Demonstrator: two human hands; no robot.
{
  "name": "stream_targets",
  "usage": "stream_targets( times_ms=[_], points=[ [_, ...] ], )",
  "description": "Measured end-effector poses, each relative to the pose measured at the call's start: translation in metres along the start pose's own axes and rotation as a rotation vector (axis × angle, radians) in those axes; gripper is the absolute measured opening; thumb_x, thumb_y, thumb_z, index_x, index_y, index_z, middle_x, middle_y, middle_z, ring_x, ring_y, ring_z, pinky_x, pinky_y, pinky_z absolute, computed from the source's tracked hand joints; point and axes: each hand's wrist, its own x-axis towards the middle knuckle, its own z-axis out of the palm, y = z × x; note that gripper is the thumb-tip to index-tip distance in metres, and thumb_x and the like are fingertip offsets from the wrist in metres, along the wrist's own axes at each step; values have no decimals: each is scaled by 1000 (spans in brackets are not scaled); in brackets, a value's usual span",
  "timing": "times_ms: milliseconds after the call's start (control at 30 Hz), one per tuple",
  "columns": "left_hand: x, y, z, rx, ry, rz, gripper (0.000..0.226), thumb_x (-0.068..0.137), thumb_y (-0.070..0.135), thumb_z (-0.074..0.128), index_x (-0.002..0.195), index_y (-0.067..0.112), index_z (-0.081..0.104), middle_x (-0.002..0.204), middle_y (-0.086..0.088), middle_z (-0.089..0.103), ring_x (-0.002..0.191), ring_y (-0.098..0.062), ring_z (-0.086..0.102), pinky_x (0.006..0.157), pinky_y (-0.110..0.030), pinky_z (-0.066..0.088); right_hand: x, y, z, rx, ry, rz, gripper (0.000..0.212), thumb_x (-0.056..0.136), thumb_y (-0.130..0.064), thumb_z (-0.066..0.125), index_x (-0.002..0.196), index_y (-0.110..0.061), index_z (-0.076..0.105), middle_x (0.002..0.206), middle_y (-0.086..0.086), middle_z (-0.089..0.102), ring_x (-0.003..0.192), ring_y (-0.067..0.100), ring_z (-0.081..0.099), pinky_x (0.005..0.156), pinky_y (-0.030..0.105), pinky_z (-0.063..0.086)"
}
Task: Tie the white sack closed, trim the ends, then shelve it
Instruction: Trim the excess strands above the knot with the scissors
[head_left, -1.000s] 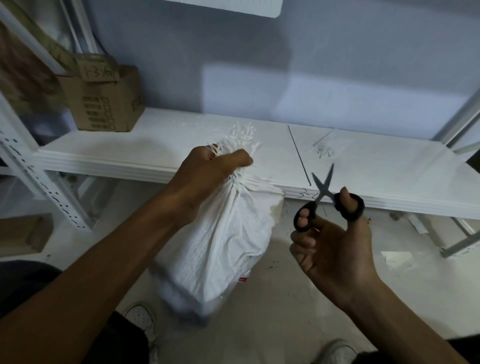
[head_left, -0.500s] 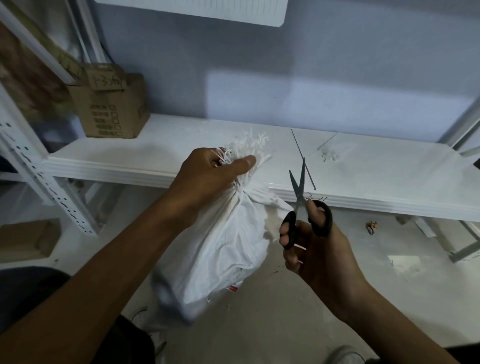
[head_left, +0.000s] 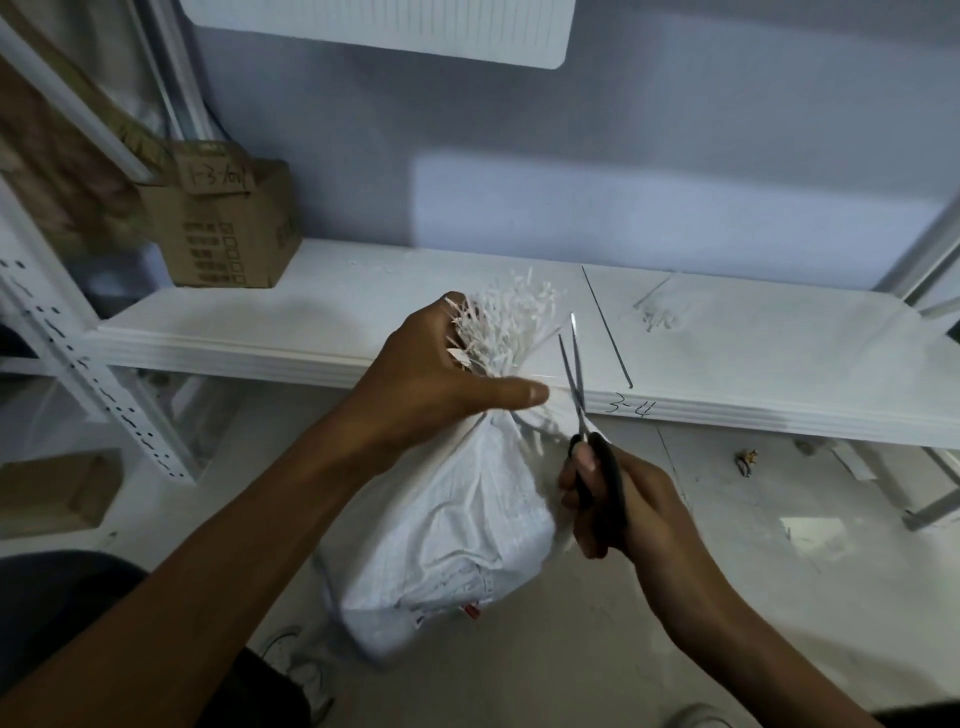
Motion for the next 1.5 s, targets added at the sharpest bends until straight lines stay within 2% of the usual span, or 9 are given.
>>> stream_targets(
  times_ms=[267,500,567,700,900,1067,1200,1367,1500],
  points=[
    [0,-1,0,193,-42,137,81,56,16,93,124,29,50,115,3,63,91,-22,70,79,-36,60,1,-7,-5,-76,72,-100,56,69,-60,54,71,-4,55,53,-8,48,44,3,46,46,18,37],
    [-3,2,2,249,-118,124,101,58,15,92,137,40,36,120,2,49,84,-34,67,78,-35,58,3,-6,-4,-48,116,-153,39,80,-35,69,54,-14,49,55,5,46,41,1,40,45,7,33],
    [-2,1,1,250,-120,104,105,59,14,92,141,40,31,117,5,48,89,-33,67,80,-33,58,4,-5,-4,-16,139,-144,43,84,-33,67,57,-3,52,54,3,49,41,1,43,45,7,33],
    [-1,0,-1,240,-136,76,110,61,12,91,144,42,25,112,10,45,97,-33,66,76,-26,56,4,-4,-13,65,149,-71,78,65,-69,66,77,7,54,63,10,45,50,9,40,48,21,34],
    [1,2,-4,255,-152,71,120,60,10,91,147,45,15,118,6,44,95,-34,67,80,-31,57,5,-9,-23,-84,20,39,70,59,-79,60,69,-11,50,63,4,48,48,9,40,52,25,34],
    [-3,5,-5,280,-254,83,129,59,2,88,148,47,7,126,3,45,98,-41,67,79,-43,58,5,-15,-27,-109,-89,-49,63,71,-55,65,72,6,50,58,-3,44,42,0,38,51,13,34],
    [-1,4,-10,302,-282,67,133,58,-1,87,148,48,3,127,3,44,97,-41,67,77,-42,59,7,-20,-30,-45,-16,-72,52,74,-31,66,71,18,49,50,-5,54,39,-2,50,45,4,34],
    [0,4,-17,316,-290,88,136,56,0,87,150,47,0,132,-2,43,97,-35,66,82,-40,58,4,-22,-42,-172,-28,-36,71,58,-80,62,66,-12,44,52,-8,39,49,11,35,61,29,34],
    [0,5,-19,313,-294,101,138,57,-1,87,151,44,-3,131,-5,45,97,-23,66,86,-35,58,2,-22,-43,-261,-167,35,45,62,-69,61,66,-26,51,54,-14,54,45,-1,51,59,19,33]
  ],
)
